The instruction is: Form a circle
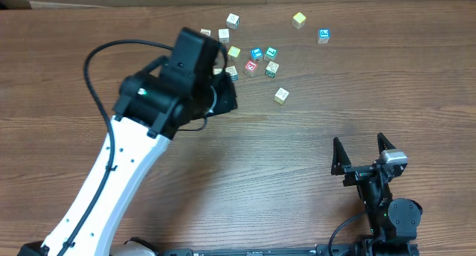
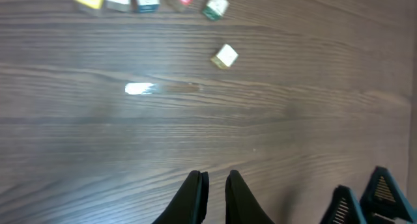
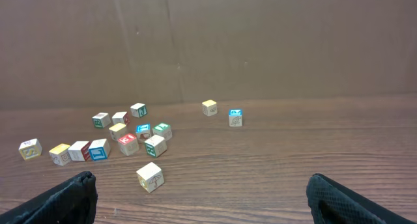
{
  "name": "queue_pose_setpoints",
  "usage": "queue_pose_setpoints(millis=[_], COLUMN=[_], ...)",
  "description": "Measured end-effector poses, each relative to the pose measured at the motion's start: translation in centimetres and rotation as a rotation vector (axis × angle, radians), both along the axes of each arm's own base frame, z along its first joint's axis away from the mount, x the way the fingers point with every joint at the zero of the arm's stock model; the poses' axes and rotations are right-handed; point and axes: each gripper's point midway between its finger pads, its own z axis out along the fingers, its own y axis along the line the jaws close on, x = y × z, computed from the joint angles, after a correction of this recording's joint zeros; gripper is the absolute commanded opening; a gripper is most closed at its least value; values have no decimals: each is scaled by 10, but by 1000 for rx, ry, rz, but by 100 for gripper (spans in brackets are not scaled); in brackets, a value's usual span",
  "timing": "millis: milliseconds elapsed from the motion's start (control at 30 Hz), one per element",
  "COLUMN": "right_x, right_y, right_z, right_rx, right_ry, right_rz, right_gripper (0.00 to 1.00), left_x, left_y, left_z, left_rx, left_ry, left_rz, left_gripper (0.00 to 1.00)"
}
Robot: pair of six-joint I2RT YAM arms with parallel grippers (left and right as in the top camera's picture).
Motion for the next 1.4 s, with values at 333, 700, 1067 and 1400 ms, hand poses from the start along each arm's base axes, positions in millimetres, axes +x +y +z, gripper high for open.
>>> queue_pose_setpoints(millis=[333, 700, 1067, 1400], right_x=[0, 0, 0, 0], right_y=[0, 0, 0, 0], right_z=[0, 0, 0, 0], right_rx=[0, 0, 0, 0], right_ry=[0, 0, 0, 1], right_rz=[0, 0, 0, 0], right_gripper=[100, 100, 100, 100], left_x=[-6, -3, -4, 0], left_y=[-50, -79, -87, -83], left_z=[-5, -48, -61, -62], left_rx=[-28, 24, 42, 67], left_ry=[-24, 59, 83, 65], left_rz=[-105, -157, -172, -153], left_gripper=[6, 4, 4, 5])
